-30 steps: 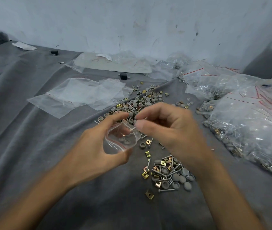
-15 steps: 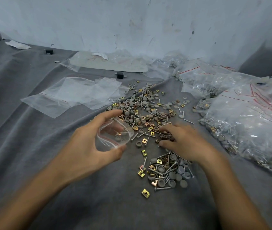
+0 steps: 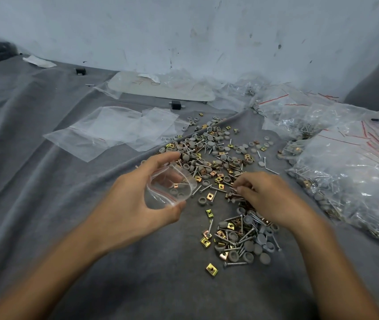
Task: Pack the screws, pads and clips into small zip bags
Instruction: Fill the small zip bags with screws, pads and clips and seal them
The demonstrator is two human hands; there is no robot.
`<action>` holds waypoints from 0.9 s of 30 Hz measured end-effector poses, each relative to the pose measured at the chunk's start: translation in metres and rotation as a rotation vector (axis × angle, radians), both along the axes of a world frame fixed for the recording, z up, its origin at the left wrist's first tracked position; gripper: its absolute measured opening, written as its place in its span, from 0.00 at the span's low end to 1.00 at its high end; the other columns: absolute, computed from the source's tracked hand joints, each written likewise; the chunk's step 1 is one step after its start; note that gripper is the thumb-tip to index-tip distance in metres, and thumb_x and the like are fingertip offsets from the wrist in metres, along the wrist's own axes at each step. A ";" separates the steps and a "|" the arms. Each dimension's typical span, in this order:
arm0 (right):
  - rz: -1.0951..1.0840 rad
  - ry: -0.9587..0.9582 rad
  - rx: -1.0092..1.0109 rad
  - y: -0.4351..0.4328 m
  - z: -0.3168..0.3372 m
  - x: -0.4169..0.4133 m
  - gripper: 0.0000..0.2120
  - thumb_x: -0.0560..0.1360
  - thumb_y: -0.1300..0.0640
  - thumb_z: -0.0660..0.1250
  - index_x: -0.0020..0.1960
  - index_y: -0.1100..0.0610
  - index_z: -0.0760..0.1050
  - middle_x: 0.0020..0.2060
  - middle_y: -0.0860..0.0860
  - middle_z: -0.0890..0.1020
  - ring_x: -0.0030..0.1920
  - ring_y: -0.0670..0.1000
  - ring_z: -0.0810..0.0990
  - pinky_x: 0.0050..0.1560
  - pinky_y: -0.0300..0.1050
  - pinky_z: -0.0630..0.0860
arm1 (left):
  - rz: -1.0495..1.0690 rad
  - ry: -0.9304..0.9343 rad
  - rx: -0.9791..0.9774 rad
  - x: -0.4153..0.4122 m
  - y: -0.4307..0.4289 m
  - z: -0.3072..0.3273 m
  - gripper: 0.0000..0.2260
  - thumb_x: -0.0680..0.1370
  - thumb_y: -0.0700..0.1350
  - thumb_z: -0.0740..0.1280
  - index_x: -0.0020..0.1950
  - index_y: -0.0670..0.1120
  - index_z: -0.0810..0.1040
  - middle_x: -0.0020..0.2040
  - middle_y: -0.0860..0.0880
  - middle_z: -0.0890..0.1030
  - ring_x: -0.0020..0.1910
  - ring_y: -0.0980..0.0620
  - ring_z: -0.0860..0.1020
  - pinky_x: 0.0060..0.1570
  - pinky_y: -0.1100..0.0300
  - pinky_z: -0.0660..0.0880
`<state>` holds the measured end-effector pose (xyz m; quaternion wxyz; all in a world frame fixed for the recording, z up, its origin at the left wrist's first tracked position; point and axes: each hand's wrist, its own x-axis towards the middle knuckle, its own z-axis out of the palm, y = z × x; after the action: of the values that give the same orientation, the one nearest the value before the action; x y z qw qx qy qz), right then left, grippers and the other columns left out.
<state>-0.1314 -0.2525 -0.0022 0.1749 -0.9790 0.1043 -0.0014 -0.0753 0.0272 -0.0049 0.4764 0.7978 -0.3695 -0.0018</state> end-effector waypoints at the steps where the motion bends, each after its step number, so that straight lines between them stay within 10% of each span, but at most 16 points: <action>1: 0.001 -0.036 0.017 0.000 0.000 0.000 0.06 0.83 0.54 0.62 0.54 0.48 0.78 0.50 0.45 0.79 0.50 0.46 0.77 0.51 0.49 0.75 | -0.001 -0.001 0.001 -0.001 0.000 0.000 0.33 0.71 0.50 0.78 0.73 0.62 0.68 0.57 0.63 0.81 0.60 0.62 0.79 0.60 0.68 0.72; 7: 0.134 -0.394 0.481 0.020 0.018 -0.005 0.06 0.84 0.56 0.62 0.52 0.46 0.77 0.39 0.42 0.77 0.38 0.45 0.76 0.34 0.42 0.72 | -0.009 0.014 -0.042 0.001 0.000 0.001 0.33 0.70 0.50 0.75 0.73 0.63 0.68 0.57 0.63 0.81 0.60 0.62 0.79 0.58 0.71 0.71; 17: 0.346 -0.486 0.783 0.064 0.031 -0.006 0.08 0.78 0.62 0.72 0.55 0.51 0.83 0.45 0.48 0.86 0.45 0.50 0.84 0.48 0.44 0.82 | -0.004 -0.001 -0.039 0.002 -0.003 -0.003 0.33 0.70 0.47 0.76 0.72 0.62 0.69 0.59 0.62 0.81 0.61 0.60 0.79 0.60 0.66 0.73; 21: 0.086 -0.394 0.307 0.026 0.011 0.011 0.06 0.80 0.55 0.69 0.54 0.49 0.83 0.40 0.39 0.82 0.40 0.39 0.78 0.42 0.35 0.74 | 0.001 0.008 -0.036 0.003 0.000 -0.001 0.33 0.71 0.50 0.76 0.73 0.64 0.67 0.58 0.63 0.80 0.61 0.62 0.78 0.60 0.68 0.72; 27: 0.049 -0.058 -0.075 0.016 -0.012 0.037 0.12 0.82 0.54 0.66 0.64 0.47 0.79 0.59 0.47 0.79 0.58 0.49 0.76 0.52 0.43 0.68 | -0.015 0.007 -0.030 0.003 0.000 -0.002 0.33 0.71 0.51 0.75 0.73 0.64 0.67 0.58 0.62 0.81 0.60 0.61 0.79 0.59 0.68 0.73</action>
<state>-0.0946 -0.2369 -0.0145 0.1412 -0.9867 0.0751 -0.0294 -0.0724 0.0273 -0.0066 0.4896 0.7877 -0.3738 -0.0025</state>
